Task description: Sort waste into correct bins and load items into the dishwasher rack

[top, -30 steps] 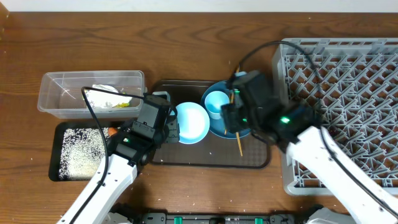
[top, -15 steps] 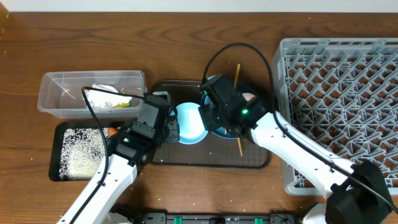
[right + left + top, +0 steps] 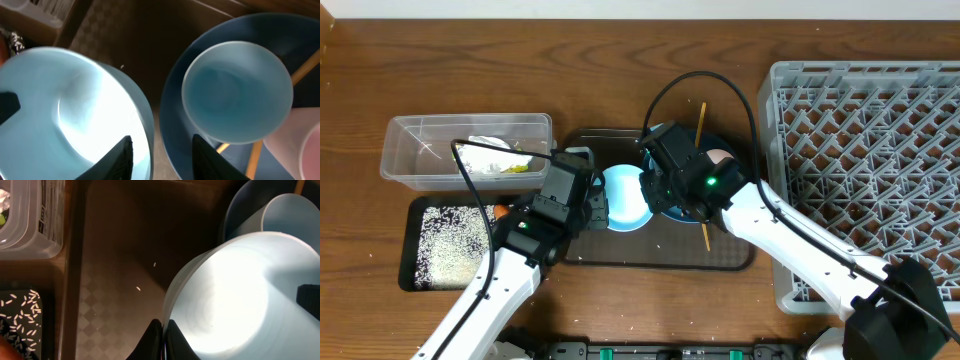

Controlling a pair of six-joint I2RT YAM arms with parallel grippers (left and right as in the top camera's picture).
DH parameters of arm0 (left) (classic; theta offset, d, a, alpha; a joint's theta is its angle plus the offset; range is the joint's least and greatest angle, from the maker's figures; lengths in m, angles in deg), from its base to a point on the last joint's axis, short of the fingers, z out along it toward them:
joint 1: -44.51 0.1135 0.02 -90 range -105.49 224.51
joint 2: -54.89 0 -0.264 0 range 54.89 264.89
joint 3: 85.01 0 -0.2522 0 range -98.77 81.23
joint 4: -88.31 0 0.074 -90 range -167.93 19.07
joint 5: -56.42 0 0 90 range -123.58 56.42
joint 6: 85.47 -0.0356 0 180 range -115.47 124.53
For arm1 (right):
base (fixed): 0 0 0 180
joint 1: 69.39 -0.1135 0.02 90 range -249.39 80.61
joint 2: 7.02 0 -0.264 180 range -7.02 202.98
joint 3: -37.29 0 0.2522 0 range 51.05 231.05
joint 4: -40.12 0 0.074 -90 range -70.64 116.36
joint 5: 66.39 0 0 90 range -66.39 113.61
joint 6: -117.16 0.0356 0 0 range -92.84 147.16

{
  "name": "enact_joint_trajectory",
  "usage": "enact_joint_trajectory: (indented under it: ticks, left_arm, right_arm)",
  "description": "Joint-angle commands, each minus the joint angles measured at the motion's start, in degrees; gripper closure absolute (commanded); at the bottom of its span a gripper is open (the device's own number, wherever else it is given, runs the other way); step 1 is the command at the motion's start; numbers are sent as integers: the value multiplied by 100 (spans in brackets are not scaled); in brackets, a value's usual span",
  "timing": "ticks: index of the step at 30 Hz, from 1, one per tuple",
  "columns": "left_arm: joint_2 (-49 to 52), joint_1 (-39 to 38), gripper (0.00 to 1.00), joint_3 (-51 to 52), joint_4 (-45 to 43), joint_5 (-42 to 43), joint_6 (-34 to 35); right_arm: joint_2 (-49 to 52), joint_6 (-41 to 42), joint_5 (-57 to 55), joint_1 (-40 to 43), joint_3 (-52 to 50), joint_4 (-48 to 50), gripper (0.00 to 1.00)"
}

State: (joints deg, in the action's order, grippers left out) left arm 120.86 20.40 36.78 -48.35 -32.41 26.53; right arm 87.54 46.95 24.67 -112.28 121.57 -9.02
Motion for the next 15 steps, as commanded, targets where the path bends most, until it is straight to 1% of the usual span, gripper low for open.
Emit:
enact_joint_trajectory:
  ticks: [1,6,9,12,15]
  left_arm:
    - [-52,-13,94,-79,-11,13,-101]
    - [-52,-13,94,-79,-9,11,-101]
    - [-52,-13,94,-79,-9,11,-101]
    - [-52,-13,94,-79,-11,11,-98]
    - [-52,-13,94,-79,-11,11,-101]
  right_arm:
    - [127,142,2,-151,72,0,63]
    - [306,140,-66,-256,72,33,63]
    - [317,140,-85,-251,72,33,69]
    - [317,138,-107,-238,72,39,72]
    - [317,138,-109,-216,72,68,72]
